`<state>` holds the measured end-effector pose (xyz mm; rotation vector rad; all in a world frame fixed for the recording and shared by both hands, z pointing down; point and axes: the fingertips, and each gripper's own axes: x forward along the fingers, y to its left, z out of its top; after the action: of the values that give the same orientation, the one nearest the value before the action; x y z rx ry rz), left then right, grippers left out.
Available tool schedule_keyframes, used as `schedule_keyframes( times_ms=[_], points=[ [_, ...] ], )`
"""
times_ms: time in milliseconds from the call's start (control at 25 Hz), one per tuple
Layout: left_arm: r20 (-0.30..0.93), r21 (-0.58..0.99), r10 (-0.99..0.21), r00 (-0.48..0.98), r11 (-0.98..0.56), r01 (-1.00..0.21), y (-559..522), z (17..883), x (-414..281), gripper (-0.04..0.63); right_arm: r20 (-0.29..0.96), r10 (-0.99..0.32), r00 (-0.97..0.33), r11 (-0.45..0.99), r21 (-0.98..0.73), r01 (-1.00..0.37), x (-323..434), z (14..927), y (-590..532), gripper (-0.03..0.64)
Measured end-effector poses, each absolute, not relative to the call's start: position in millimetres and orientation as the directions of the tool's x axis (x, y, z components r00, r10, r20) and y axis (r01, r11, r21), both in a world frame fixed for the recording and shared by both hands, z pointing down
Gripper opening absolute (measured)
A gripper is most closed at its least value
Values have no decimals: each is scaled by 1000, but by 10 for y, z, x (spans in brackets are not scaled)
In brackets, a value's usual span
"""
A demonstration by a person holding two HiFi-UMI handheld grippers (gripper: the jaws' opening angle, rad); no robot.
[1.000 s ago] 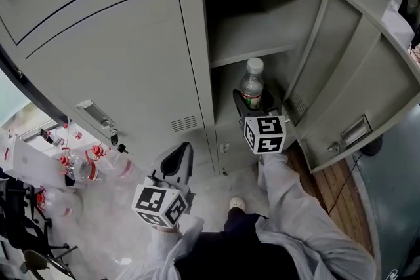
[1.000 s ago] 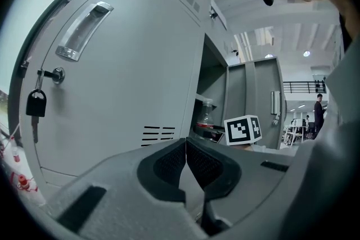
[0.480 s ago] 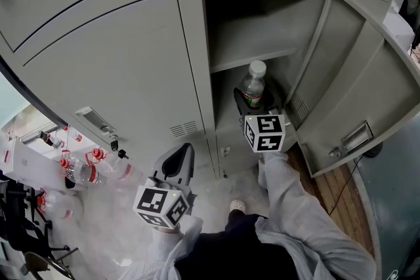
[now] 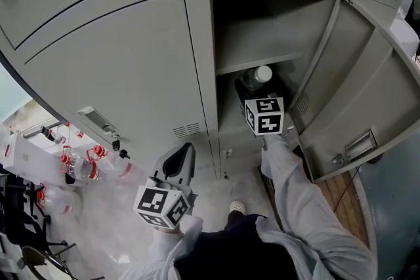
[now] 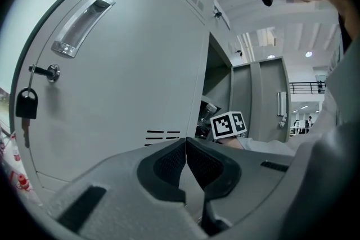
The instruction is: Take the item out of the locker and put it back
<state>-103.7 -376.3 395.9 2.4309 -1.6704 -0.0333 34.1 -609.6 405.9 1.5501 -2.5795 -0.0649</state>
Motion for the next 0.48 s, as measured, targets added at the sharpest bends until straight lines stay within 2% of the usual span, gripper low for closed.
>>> schedule_keyframes(
  times_ms=[40,120,200,280,400,480],
  points=[
    [89,169,-928,361,-343,-924,-3770,3955,-1043,9,112,-876,-469,481,151,-863,310,4059,-6128,308],
    [88,168,-930,357,-339,-926,-3778,3949,-1052,9,173,-874,-455,486,347,-802,253,4055,-6166,308],
    [90,169,-932,352,-334,-927,-3788,3952,-1070,8,244,-886,-395,458,600,-656,223,4117,-6217,308],
    [93,170,-933,348,-329,-929,-3798,3961,-1084,9,301,-898,-320,424,784,-454,225,4237,-6294,308],
    [100,173,-933,346,-326,-929,-3808,3977,-1090,9,368,-898,-240,416,888,-195,251,4408,-6407,308],
    [102,174,-933,344,-324,-930,-3815,3982,-1094,9,404,-892,-205,428,899,-89,264,4478,-6469,308]
  ],
)
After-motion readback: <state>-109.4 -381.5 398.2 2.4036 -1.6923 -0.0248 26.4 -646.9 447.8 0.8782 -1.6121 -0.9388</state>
